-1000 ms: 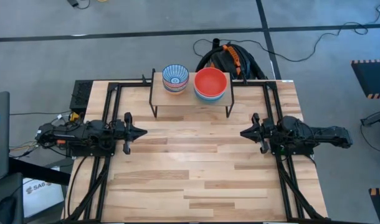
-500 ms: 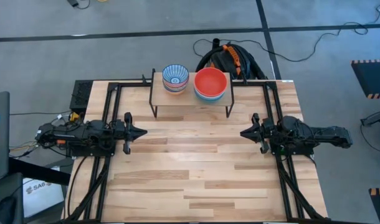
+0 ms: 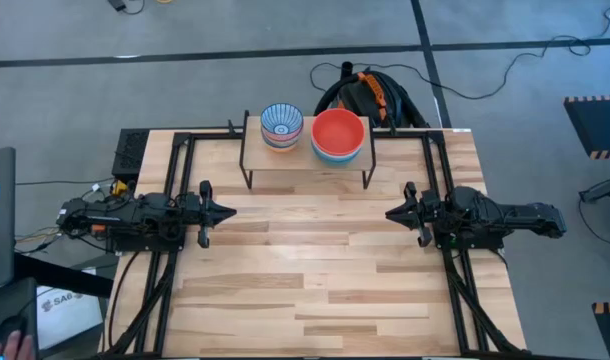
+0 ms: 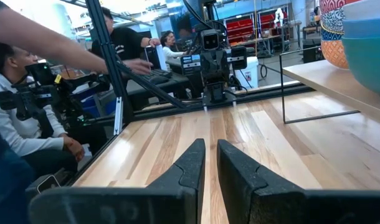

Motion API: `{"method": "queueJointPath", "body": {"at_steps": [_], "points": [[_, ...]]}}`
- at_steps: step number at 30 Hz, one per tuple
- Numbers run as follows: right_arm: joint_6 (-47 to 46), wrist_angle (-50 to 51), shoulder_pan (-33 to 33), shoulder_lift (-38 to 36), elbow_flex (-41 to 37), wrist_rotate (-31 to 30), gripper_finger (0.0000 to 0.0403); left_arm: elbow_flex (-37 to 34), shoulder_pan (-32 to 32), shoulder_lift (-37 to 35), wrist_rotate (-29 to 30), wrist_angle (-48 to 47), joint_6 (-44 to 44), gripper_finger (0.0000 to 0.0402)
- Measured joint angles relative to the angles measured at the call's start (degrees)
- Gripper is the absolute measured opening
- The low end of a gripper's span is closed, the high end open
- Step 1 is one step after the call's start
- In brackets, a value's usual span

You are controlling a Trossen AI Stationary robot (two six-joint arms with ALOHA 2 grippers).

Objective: Place and stack bowls onto a shelf
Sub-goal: Return to Home Position

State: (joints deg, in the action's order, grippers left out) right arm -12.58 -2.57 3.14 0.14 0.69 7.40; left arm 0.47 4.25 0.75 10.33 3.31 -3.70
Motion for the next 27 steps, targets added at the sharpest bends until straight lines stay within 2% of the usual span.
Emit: {"method": "queueJointPath", "body": {"at_steps": [17, 27], "points": [[0.1, 0.0, 0.0, 0.0, 0.0, 0.0, 0.007, 0.0, 0.0, 0.0, 0.0, 0.0, 0.0, 0.0], [0.1, 0.0, 0.0, 0.0, 0.0, 0.0, 0.007, 0.0, 0.0, 0.0, 2.9, 0.2, 0.0, 0.0]]}}
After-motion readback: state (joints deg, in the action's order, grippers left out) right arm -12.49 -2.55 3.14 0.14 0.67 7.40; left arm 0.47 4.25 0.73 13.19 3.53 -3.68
